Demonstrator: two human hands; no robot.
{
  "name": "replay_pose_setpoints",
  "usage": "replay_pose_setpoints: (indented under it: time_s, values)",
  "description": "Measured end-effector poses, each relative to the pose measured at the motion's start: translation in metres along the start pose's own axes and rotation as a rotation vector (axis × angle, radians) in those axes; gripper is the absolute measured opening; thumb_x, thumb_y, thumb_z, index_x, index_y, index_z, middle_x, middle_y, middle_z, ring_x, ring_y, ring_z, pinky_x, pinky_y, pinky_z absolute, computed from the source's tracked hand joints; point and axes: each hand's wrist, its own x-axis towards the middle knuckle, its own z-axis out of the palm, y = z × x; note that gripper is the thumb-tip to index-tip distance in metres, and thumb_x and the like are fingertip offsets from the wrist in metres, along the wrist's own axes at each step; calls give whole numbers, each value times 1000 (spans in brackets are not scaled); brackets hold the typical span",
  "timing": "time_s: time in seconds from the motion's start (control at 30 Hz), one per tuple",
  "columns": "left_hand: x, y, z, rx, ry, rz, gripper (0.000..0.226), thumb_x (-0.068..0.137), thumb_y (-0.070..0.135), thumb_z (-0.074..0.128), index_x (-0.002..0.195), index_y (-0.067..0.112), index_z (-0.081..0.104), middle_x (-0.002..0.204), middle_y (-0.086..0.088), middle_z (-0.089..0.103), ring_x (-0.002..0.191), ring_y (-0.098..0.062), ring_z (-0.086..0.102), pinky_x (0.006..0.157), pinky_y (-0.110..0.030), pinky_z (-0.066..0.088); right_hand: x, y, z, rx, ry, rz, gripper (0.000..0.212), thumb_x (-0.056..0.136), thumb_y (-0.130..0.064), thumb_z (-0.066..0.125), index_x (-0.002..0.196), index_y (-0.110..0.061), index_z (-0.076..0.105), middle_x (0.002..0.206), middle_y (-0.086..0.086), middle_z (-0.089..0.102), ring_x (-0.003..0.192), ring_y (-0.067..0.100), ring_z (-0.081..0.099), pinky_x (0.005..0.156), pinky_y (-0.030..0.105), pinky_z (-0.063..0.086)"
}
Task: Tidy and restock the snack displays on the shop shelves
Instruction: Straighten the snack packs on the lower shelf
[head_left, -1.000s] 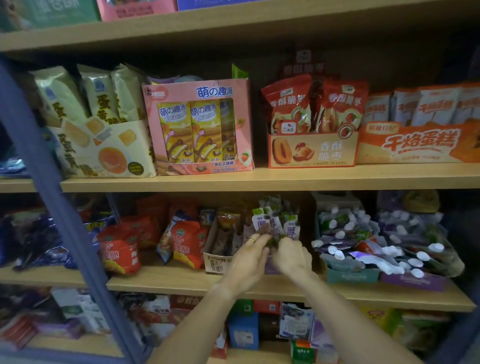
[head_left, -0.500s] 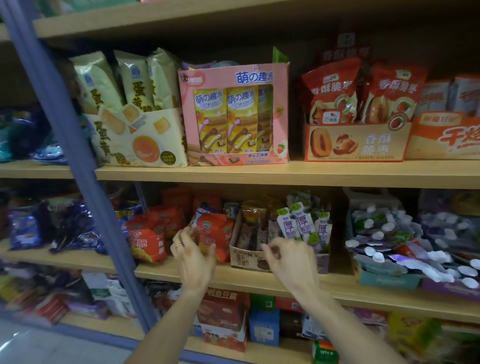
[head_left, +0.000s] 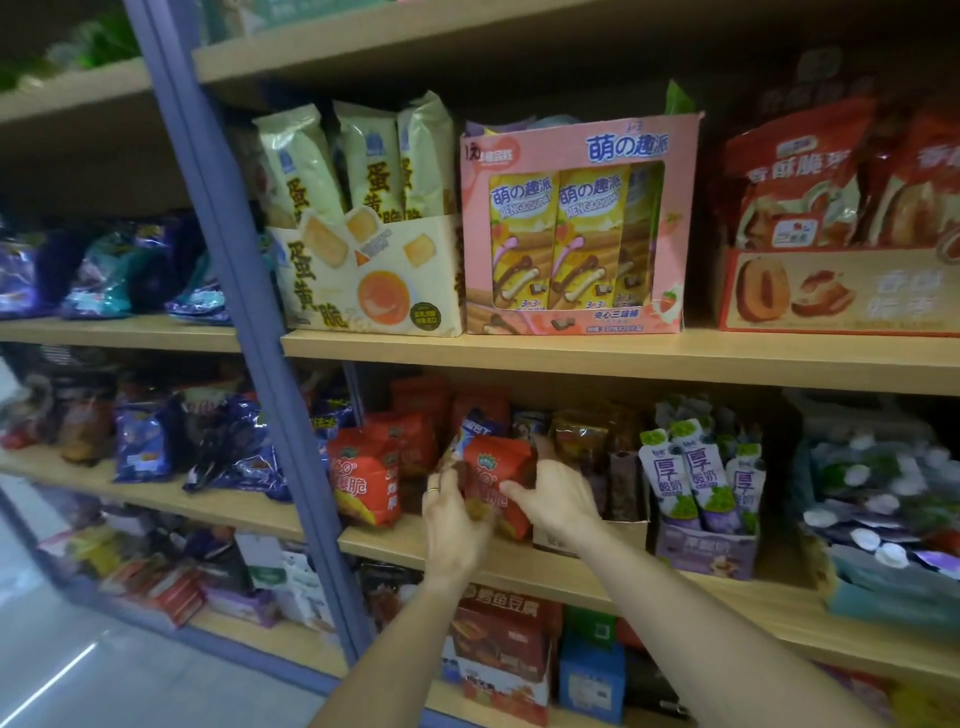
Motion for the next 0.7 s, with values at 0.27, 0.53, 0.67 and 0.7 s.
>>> replay_pose_setpoints:
  time_s: [0.27,0.53,0.67,0.7]
  values:
    - [31,-23,-23,112,51,-44,35,91,-2,60,125,2,50,123,-17,60,118,-35,57,99,-43,48,-2,-7,14,25,105,86,54,86,-56,71,118,-15,58,117,7,69,104,26,68,82,35,58]
    - [60,-28,0,432,-184,36,71,90,16,70,149,5,32,138,-16,57,127,-35,55,112,-39,42,-4,-4,0,342,228,195,59,87,-54,72,123,-9,58,120,10,67,106,28,67,84,37,58]
    - [54,-24,5,546,-74,59,68,88,15,63,148,5,35,144,-17,50,137,-34,43,120,-36,28,9,4,2,494,154,212,65,85,-54,74,136,-21,50,117,5,69,101,23,67,82,38,60]
    - [48,-23,3,517,-31,47,60,85,14,63,141,5,43,138,-17,54,131,-34,46,116,-36,32,12,6,2,529,129,213,64,86,-52,73,137,-24,46,111,4,70,95,20,67,76,35,58]
